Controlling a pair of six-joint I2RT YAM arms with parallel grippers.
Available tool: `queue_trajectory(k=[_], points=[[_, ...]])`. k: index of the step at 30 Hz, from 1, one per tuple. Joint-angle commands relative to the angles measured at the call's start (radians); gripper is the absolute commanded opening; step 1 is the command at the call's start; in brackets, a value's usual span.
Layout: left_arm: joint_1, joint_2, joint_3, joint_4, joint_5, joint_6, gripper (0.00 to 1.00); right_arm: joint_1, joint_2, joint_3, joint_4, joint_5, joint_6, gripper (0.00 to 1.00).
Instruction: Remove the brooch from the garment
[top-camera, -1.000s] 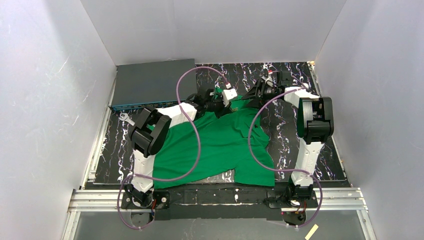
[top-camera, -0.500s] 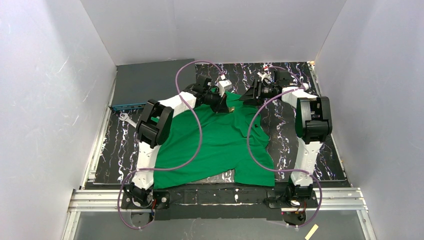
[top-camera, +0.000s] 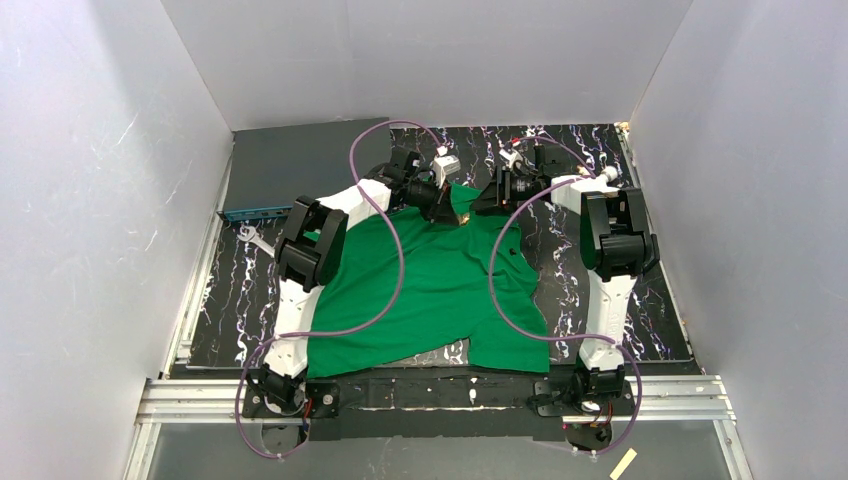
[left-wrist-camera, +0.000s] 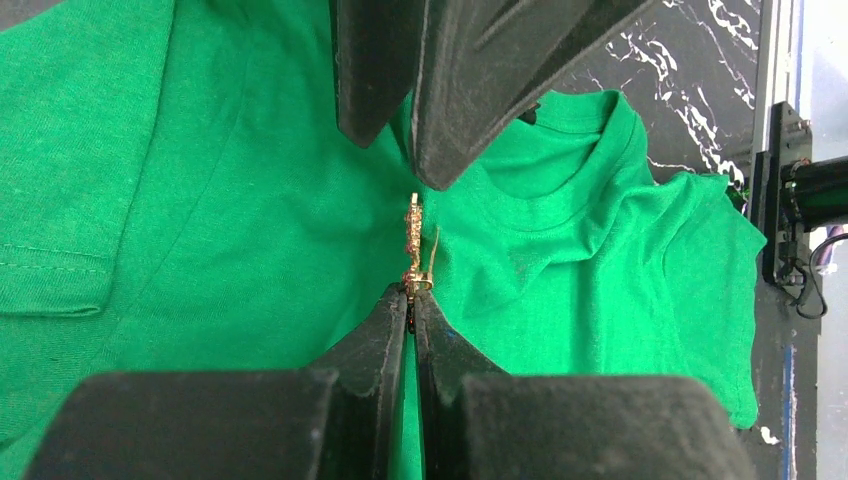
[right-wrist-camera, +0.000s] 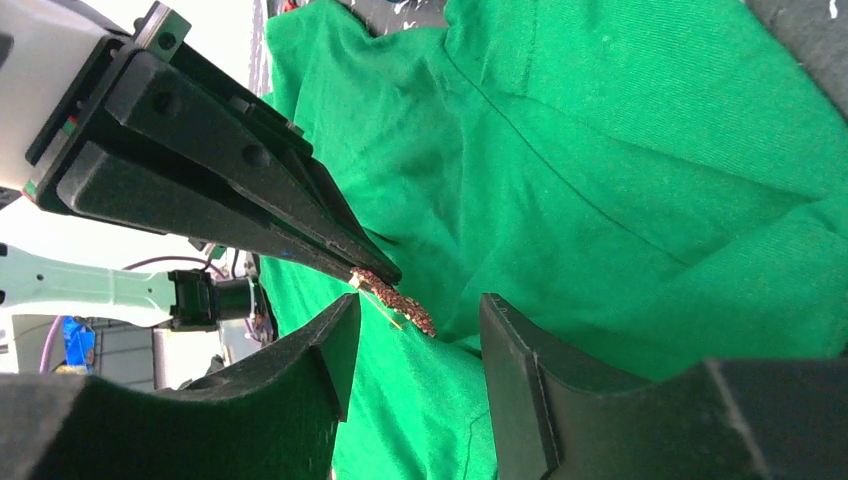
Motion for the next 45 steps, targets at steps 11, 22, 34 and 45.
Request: queue_trajectory(k=[11, 22, 34, 45], points=[[0.017, 0.015, 0.045, 0.017, 0.091, -0.094, 0.00, 0.032, 0.008, -0.003, 0.017, -0.090, -0.054, 0.54], [0.030, 0.033, 0.043, 0.038, 0.111, -0.146, 0.00, 0.034, -0.004, -0.032, 0.020, -0.146, -0.053, 0.51], [0.030, 0.030, 0.042, 0.044, 0.117, -0.145, 0.00, 0.037, 0.012, -0.040, 0.074, -0.131, 0.014, 0.39], [0.030, 0.026, 0.038, 0.048, 0.113, -0.147, 0.00, 0.049, 0.020, -0.023, 0.012, -0.079, -0.039, 0.35]])
